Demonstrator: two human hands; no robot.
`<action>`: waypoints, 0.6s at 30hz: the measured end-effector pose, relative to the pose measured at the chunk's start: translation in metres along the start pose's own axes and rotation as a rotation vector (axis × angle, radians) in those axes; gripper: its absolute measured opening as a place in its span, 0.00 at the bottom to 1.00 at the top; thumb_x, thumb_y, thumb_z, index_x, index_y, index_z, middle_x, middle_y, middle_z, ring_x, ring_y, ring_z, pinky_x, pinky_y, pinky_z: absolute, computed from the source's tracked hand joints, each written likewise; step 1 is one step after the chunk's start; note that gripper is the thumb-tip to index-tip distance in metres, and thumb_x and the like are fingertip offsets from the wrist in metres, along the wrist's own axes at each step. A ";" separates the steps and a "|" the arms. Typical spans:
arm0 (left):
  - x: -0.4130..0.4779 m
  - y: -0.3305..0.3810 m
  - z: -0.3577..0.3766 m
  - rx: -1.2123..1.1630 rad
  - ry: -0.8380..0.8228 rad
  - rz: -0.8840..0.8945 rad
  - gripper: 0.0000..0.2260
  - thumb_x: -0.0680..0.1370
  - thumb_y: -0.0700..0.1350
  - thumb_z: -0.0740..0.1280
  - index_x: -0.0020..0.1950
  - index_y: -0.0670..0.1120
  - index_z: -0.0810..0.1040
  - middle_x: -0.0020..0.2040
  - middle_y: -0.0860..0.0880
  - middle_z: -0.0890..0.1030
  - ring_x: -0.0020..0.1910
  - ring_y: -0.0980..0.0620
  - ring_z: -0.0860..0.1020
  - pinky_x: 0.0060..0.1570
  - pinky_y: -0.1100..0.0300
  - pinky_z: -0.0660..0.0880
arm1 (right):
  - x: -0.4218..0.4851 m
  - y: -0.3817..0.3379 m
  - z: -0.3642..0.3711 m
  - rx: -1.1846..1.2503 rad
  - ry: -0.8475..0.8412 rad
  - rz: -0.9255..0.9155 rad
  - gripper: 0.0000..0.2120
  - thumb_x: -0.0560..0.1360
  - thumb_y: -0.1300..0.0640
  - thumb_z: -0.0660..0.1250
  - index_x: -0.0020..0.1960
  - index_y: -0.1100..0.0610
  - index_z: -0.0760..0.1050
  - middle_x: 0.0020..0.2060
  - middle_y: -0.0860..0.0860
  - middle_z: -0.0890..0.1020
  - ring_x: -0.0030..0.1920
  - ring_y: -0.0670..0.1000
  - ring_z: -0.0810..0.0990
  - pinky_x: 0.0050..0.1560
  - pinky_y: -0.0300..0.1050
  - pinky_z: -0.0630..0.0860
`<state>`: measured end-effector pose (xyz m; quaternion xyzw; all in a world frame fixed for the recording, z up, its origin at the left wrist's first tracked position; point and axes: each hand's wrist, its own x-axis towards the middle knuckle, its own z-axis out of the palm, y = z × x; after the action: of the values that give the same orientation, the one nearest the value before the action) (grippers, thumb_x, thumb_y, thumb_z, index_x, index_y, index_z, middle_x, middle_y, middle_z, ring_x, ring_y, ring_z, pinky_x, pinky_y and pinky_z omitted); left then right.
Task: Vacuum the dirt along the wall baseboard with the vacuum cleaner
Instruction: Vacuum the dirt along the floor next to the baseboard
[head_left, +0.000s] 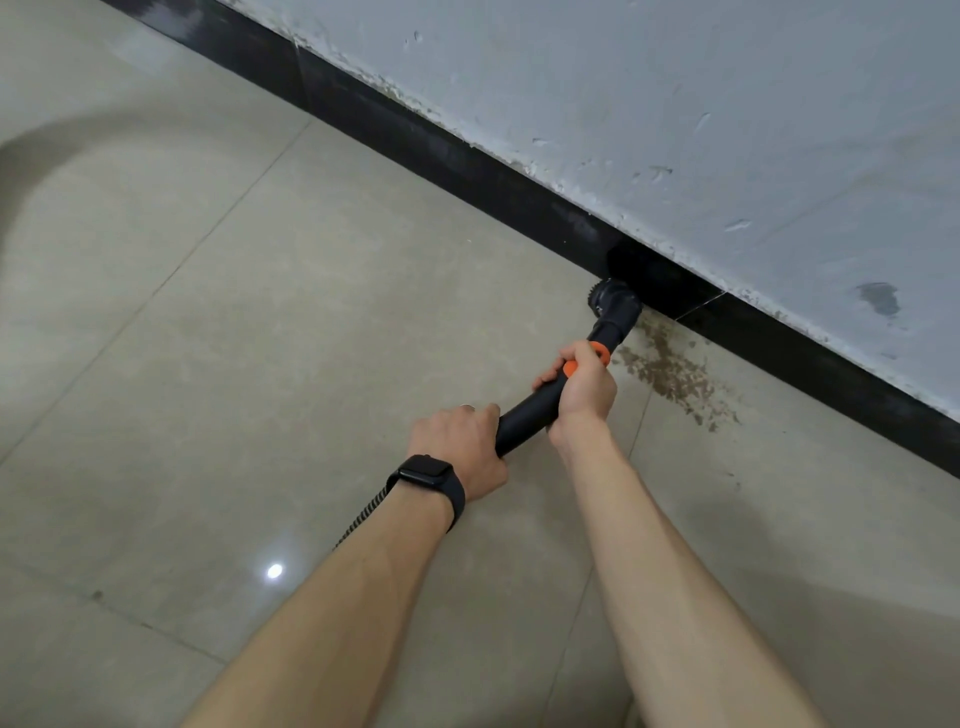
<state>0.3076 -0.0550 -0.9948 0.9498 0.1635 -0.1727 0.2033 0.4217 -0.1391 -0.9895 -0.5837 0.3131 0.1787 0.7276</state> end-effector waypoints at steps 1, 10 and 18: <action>0.002 -0.001 -0.001 -0.011 -0.001 -0.005 0.09 0.71 0.50 0.65 0.48 0.52 0.69 0.39 0.51 0.72 0.36 0.46 0.72 0.35 0.57 0.67 | 0.001 -0.001 0.002 -0.006 0.003 -0.005 0.07 0.70 0.67 0.64 0.37 0.58 0.69 0.27 0.52 0.70 0.23 0.50 0.69 0.27 0.41 0.71; 0.011 -0.029 -0.009 -0.233 -0.064 -0.135 0.07 0.69 0.51 0.66 0.43 0.55 0.70 0.35 0.54 0.75 0.34 0.50 0.76 0.31 0.61 0.68 | 0.006 0.007 0.046 -0.113 0.018 -0.055 0.06 0.70 0.65 0.66 0.37 0.59 0.69 0.24 0.52 0.71 0.20 0.51 0.69 0.26 0.43 0.72; -0.003 -0.073 -0.020 -0.411 -0.062 -0.237 0.09 0.65 0.56 0.66 0.40 0.57 0.69 0.33 0.54 0.77 0.30 0.55 0.76 0.27 0.63 0.66 | -0.016 0.024 0.101 -0.323 -0.143 -0.028 0.12 0.67 0.60 0.67 0.49 0.61 0.71 0.29 0.53 0.75 0.20 0.54 0.74 0.25 0.42 0.74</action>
<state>0.2821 0.0161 -1.0003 0.8567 0.2994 -0.1877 0.3757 0.4196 -0.0337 -0.9839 -0.6832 0.2197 0.2577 0.6470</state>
